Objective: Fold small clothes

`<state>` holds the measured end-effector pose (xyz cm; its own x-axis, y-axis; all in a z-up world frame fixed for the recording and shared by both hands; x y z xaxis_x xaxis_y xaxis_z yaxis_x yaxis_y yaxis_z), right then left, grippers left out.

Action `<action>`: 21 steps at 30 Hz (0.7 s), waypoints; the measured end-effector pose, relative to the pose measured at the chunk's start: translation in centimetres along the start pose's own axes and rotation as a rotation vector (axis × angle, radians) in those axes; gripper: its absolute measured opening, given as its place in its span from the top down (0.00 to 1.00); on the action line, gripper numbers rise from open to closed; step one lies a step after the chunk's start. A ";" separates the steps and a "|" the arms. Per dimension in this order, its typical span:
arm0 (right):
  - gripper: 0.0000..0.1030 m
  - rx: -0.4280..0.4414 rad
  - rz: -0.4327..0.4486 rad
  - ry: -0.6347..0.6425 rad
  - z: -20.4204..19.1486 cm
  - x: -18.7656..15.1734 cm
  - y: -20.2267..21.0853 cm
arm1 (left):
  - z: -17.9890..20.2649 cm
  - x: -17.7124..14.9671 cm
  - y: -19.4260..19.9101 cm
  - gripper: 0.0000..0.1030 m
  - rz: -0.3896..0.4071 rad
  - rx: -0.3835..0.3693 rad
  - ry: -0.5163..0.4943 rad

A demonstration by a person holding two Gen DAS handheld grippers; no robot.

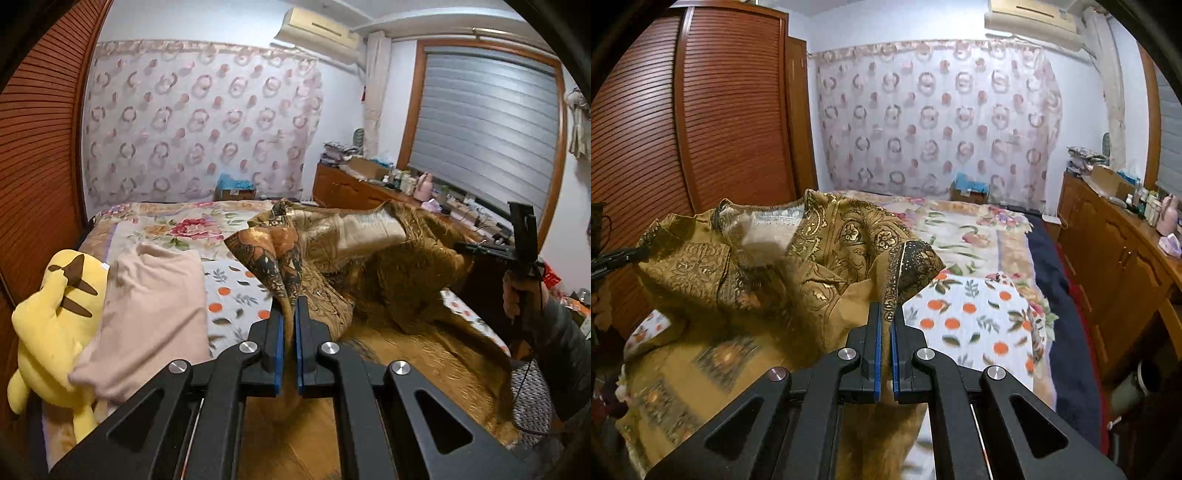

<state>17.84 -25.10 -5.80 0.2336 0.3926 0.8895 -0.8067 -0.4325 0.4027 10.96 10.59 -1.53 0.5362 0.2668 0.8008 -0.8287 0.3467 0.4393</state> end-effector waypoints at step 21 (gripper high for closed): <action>0.94 0.041 -0.200 -0.069 -3.6 -14.4 10.5 | -2.3 -8.9 5.0 0.79 -0.069 0.068 0.064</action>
Point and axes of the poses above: each gripper's, at about its wrist camera, not at the fingertips, and y roughly against the way its jaws point, z to its right, x to its top, the point moved 4 cm from there along -y, roughly the way its jaws point, and after that the axes turned 14 degrees about y, right-handed, at the moved point
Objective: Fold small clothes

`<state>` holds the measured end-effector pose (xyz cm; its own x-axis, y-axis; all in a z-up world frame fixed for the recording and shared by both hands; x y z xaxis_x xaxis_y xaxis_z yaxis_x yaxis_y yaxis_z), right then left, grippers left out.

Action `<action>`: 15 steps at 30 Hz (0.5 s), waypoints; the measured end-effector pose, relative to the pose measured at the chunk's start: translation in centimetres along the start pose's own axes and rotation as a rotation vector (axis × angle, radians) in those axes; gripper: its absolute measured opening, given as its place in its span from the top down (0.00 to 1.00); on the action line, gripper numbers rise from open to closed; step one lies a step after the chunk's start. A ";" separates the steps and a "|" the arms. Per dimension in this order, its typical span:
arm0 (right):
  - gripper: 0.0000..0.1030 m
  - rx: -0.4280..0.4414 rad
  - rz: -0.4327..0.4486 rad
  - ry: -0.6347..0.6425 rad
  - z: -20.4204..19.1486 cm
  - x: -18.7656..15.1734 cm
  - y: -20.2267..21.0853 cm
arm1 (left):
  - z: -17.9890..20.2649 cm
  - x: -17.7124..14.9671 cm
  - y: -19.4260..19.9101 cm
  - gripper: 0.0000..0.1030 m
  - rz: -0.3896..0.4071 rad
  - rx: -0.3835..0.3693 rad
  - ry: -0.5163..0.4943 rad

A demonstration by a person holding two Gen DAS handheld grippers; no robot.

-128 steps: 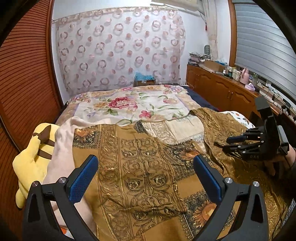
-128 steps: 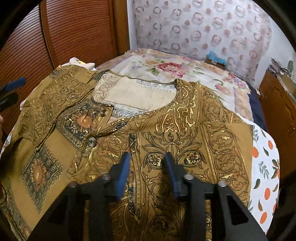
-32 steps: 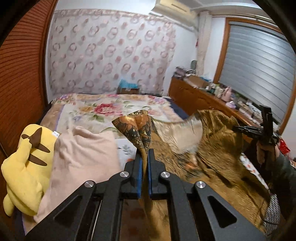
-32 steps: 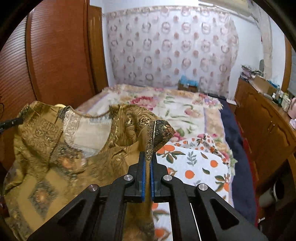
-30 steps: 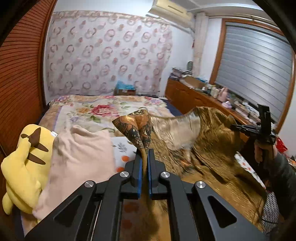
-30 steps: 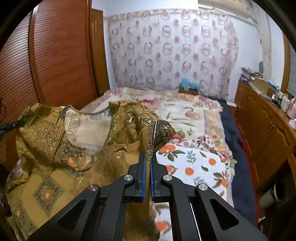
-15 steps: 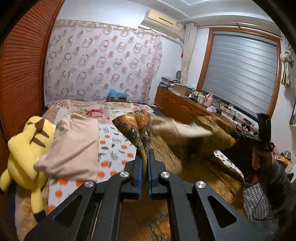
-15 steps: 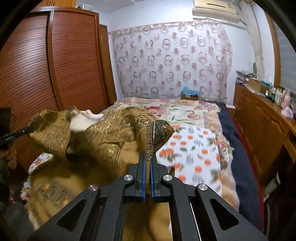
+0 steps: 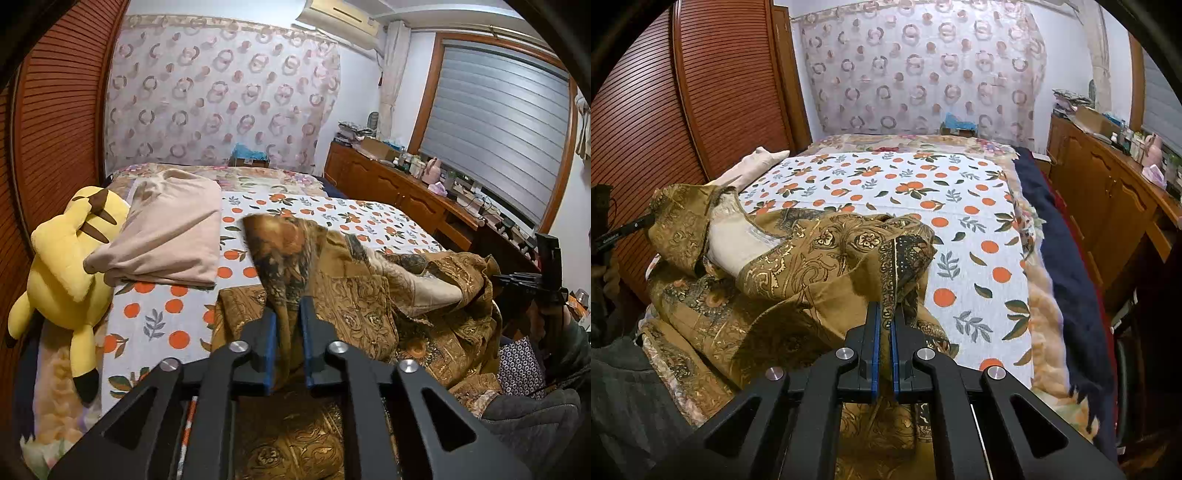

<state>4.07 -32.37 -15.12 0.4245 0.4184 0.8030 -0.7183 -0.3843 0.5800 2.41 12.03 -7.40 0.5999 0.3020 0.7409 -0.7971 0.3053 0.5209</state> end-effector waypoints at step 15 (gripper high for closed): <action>0.46 -0.086 0.121 0.047 1.3 5.3 1.7 | -2.9 4.4 -0.1 0.22 0.100 0.089 0.000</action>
Point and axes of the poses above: each gripper's, at about its wrist camera, not at the fingertips, and y roughly against the way its jaws point, z to its right, x to its top, the point moved 4 cm from there along -y, roughly the way its jaws point, and after that the axes turned 14 degrees about y, right-handed, at the moved point
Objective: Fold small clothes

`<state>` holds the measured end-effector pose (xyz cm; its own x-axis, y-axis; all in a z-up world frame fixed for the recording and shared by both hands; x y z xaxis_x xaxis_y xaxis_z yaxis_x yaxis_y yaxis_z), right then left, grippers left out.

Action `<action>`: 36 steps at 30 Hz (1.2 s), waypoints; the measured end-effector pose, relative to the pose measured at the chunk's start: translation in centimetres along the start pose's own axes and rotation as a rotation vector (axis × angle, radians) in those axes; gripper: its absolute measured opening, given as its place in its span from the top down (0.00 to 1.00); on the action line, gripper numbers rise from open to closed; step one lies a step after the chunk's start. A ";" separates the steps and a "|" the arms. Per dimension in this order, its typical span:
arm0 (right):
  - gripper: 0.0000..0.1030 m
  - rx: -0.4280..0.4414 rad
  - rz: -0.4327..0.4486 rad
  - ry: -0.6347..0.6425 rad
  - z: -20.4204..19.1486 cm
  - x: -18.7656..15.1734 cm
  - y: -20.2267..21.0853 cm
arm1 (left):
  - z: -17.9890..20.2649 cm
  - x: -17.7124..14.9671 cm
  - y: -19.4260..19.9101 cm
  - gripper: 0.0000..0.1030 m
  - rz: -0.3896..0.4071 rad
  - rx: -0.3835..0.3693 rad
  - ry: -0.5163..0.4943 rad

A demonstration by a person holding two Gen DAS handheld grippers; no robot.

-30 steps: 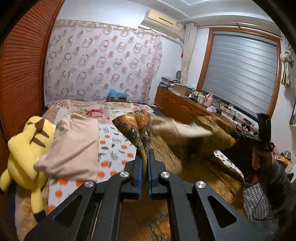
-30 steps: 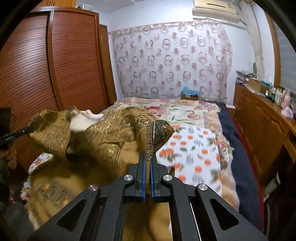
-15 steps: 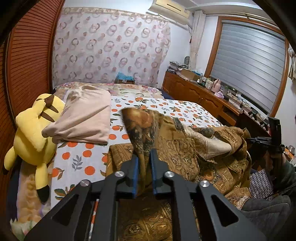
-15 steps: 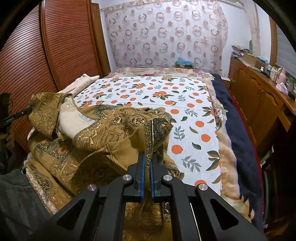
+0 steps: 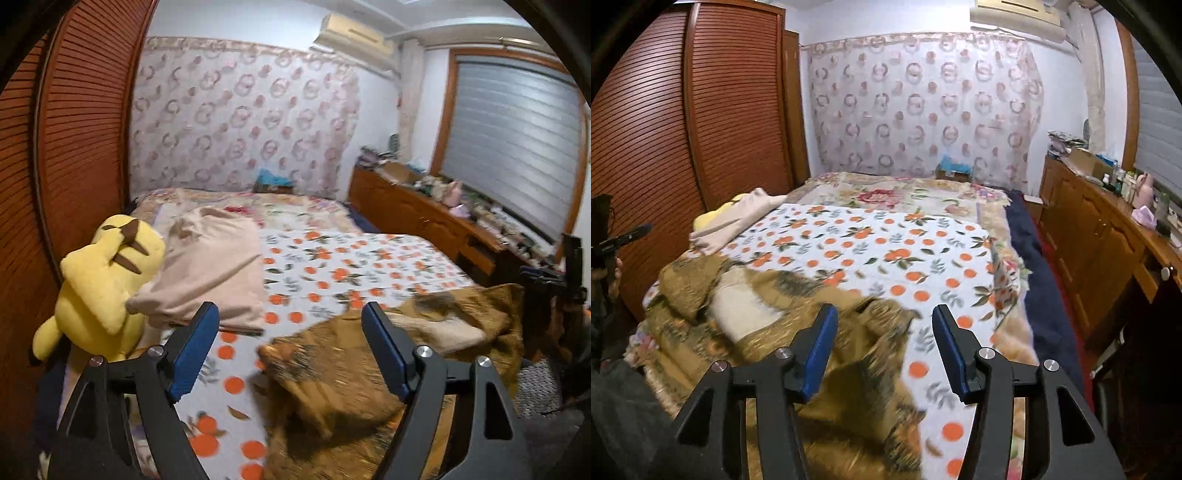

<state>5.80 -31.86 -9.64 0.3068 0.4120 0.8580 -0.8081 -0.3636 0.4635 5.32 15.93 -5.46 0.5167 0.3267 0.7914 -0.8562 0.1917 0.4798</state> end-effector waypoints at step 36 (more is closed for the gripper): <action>0.36 0.126 -0.239 -0.093 0.3 -2.3 -13.7 | -2.3 -4.9 -9.9 0.22 -0.308 0.057 -0.079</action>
Point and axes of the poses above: each gripper's, at about its wrist camera, not at the fingertips, and y roughly against the way its jaws point, z to its right, x to its top, the point moved 4 cm from there along -y, roughly the way its jaws point, and after that the axes turned 14 degrees about y, right-handed, at the moved point
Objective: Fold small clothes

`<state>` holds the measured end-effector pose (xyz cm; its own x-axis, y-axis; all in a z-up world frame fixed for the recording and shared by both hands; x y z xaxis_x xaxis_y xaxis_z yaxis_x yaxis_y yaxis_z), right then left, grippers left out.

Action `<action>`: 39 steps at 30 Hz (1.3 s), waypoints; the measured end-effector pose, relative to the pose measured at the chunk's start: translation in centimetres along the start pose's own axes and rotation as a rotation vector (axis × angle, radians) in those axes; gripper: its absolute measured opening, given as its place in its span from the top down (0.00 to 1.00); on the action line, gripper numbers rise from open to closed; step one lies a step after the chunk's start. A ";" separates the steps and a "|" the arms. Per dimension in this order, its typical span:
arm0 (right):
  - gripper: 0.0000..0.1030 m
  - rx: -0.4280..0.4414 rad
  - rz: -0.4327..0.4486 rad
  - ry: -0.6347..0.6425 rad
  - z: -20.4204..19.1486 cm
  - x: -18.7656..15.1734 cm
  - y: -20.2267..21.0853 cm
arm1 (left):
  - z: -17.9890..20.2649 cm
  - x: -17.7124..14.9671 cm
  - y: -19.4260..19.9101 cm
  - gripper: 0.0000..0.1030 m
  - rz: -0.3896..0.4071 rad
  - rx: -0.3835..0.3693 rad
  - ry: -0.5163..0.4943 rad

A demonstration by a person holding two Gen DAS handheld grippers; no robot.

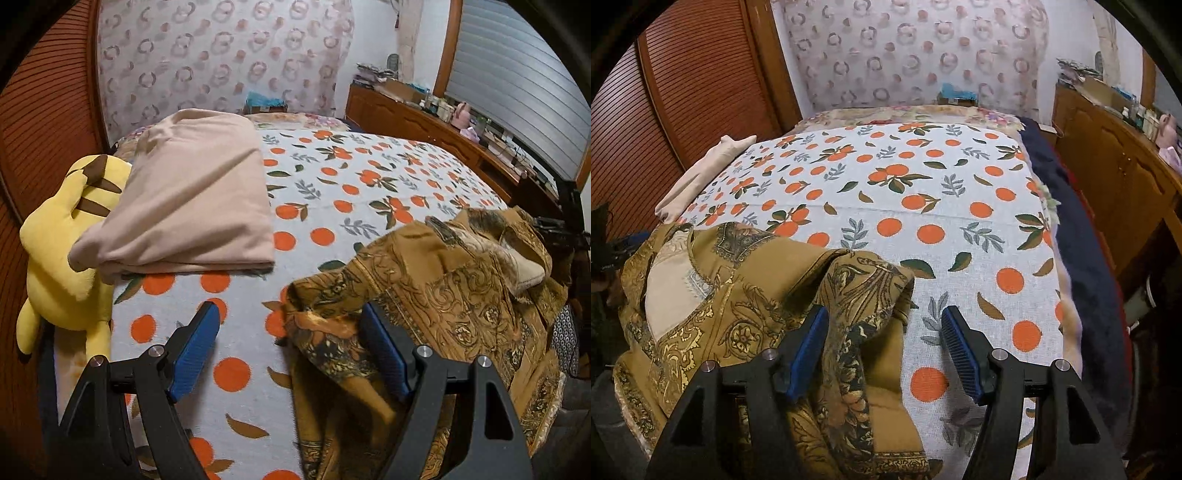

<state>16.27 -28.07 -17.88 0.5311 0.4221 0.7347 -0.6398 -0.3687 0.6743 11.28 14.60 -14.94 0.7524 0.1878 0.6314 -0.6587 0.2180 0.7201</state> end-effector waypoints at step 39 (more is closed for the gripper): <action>0.36 -0.013 -0.007 0.007 1.4 0.3 -0.9 | -1.8 1.5 -0.2 0.51 -0.008 -0.106 0.118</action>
<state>17.77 -28.82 -18.14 0.5321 0.4304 0.7291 -0.6429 -0.3550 0.6787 12.55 16.55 -14.68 0.7565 0.2959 0.5832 -0.6538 0.3182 0.6865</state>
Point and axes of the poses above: each gripper's, at about its wrist camera, not at the fingertips, and y roughly against the way its jaws point, z to its right, x to its top, the point moved 4 cm from there along -y, roughly the way its jaws point, and after that the axes turned 14 degrees about y, right-handed, at the moved point
